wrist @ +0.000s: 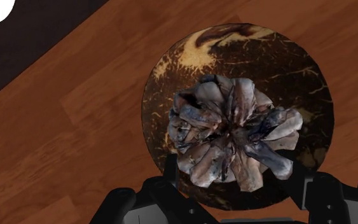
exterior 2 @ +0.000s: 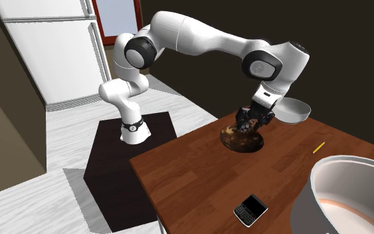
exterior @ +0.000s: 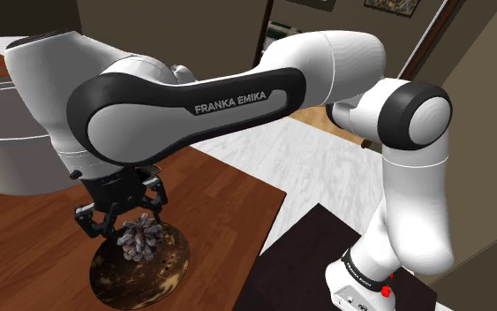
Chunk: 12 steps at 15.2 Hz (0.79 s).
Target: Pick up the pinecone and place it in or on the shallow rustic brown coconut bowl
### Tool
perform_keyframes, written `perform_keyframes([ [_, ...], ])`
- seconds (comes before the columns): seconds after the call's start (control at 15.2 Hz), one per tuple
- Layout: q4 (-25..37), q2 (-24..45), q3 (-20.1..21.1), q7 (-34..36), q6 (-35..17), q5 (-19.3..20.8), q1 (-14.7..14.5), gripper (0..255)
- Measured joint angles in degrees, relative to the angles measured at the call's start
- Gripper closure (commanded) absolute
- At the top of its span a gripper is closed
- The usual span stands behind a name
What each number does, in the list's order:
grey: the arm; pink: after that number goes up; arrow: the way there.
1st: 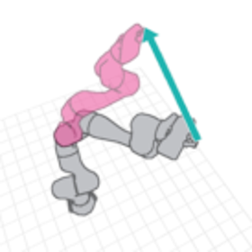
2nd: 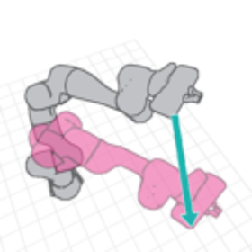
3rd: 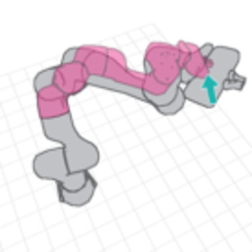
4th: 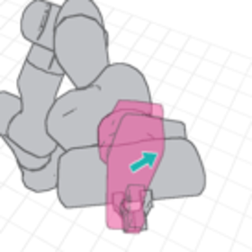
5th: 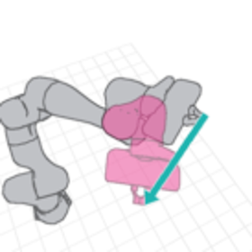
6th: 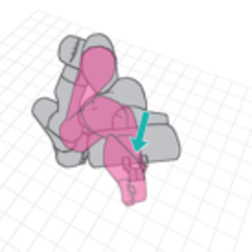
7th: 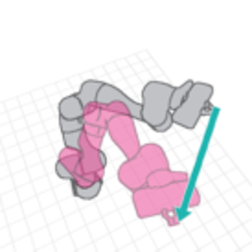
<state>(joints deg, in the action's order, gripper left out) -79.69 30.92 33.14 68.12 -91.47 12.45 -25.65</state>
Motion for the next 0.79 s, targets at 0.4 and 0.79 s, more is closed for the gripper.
perform_keyframes([
  [0.4, -3.32, 0.81, -0.36, 0.11, -3.97, 0.51, 0.39, 255],
  [0.79, -3.44, 1.02, -0.40, 0.19, -4.30, 0.60, 0.31, 0],
])
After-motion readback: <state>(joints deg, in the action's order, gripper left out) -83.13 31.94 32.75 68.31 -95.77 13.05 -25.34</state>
